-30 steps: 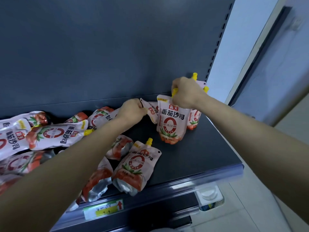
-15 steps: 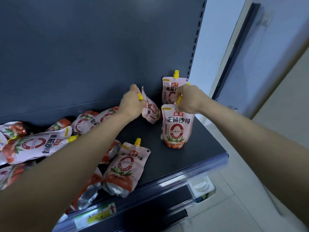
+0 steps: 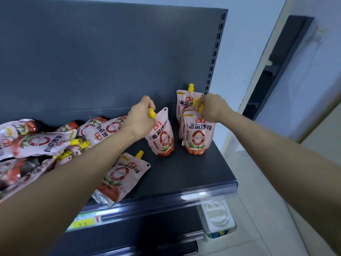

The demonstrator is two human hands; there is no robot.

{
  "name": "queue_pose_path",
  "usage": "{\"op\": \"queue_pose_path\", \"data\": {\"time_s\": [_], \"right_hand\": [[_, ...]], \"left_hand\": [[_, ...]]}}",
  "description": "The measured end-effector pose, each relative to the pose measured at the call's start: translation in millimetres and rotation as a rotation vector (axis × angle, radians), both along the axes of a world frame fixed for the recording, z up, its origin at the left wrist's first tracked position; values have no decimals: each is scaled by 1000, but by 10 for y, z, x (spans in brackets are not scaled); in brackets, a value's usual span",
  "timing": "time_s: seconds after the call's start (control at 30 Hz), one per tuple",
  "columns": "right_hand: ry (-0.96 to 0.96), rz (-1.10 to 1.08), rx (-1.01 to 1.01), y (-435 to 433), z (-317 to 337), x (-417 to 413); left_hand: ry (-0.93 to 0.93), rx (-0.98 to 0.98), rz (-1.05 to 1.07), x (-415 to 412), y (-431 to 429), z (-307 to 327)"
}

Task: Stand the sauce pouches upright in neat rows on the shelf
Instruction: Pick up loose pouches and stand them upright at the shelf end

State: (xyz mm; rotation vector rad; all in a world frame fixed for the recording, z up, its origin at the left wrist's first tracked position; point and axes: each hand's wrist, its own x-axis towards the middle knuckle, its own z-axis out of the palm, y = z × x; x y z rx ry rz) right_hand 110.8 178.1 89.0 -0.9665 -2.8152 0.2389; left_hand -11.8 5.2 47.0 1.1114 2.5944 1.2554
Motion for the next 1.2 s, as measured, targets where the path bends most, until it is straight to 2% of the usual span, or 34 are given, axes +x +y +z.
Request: {"op": "queue_pose_path", "data": {"time_s": [0.17,0.4,0.57,0.8,0.97,1.1,1.2], "right_hand": [[-29,78,25,64,10,46],[-90,187,-6,99,94,227],[-21,164,-59,156,205,425],[83,128,-15,197,256,521],[138,208,7,115,328,522],[185,310,39,-11,433,483],[205,366,118,-144,552,433]], "left_hand": [[-116,21,-92,335,-57,72],[-168,39,-161,775,136,87],[-173,46,-195,977,364,105],[-170,24,-189,1123,531,133],[-197,-45,-278,1125,453,260],[-19,-83,-212,1074,254,538],[317,-190,-89,1013,86,730]]}}
